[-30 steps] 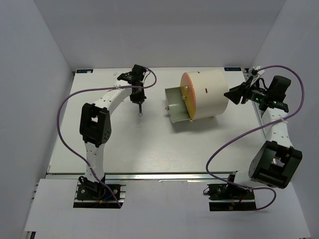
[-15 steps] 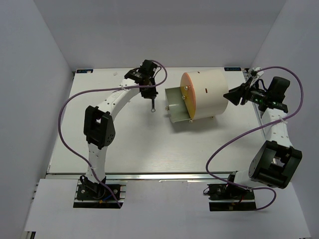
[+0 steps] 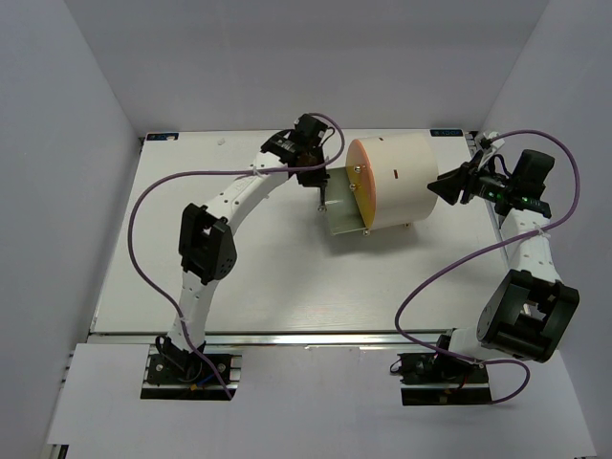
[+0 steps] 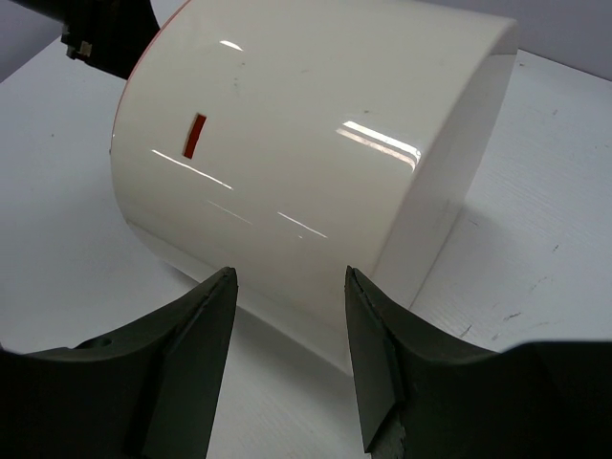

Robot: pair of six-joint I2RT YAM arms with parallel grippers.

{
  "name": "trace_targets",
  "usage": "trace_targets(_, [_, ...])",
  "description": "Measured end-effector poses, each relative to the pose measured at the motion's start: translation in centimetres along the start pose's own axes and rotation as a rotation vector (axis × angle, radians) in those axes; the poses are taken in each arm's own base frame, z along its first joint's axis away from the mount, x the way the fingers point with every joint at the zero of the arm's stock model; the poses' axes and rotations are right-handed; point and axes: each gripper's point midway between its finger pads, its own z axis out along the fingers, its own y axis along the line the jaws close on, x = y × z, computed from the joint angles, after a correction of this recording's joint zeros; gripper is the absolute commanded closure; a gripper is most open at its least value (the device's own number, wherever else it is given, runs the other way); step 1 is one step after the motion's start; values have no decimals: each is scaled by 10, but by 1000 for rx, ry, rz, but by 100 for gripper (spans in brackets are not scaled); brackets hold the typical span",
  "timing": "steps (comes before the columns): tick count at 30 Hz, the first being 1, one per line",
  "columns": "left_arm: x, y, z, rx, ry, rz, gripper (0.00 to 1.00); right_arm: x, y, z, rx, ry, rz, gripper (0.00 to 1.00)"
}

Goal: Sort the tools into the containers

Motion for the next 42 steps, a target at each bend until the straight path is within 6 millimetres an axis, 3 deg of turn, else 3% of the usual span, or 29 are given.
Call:
trace_targets(8, [8, -25, 22, 66, 19, -47, 100, 2, 0, 0, -2, 2, -2, 45])
trace_targets(9, [11, -27, 26, 71, 26, -54, 97, 2, 0, 0, -2, 2, -1, 45])
trace_targets(11, [14, -30, 31, 83, 37, -68, 81, 2, 0, 0, -2, 2, -2, 45])
trace_targets(15, [18, -36, 34, 107, 50, -75, 70, 2, 0, 0, -2, 2, -5, 45])
trace_targets(16, [19, -39, 34, 113, 53, -78, 71, 2, 0, 0, -2, 2, -6, 45])
trace_targets(19, [19, -43, 33, 126, 52, -81, 96, 2, 0, 0, -2, 2, -8, 45])
trace_targets(21, [19, -43, 33, 120, 46, -72, 100, 2, 0, 0, -1, 2, -12, 45])
trace_targets(26, [9, -27, 25, 80, -3, -64, 97, 2, -1, 0, 1, 3, -13, 46])
trace_targets(27, [10, -18, 21, 72, -7, -72, 88, 2, -1, 0, 5, 3, -3, 45])
trace_targets(28, [13, -3, 15, 55, 0, -83, 68, 2, -1, 0, 8, 3, 7, 44])
trace_targets(30, [13, 28, 2, 37, -7, -120, 53, -1, -2, 1, 11, -1, 44, 37])
trace_targets(31, [14, 44, -4, 32, -10, -143, 46, -4, -4, 1, 17, -5, 53, 36])
trace_targets(34, [11, 79, -14, 21, -25, -198, 46, -11, -11, 3, 30, -16, 85, 33])
trace_targets(37, [10, 80, -8, 77, -35, -203, 45, -15, -15, 5, 38, -20, 112, 33])
trace_targets(42, [23, 47, 8, 229, 0, -166, 45, -22, -17, 6, 45, -31, 135, 28])
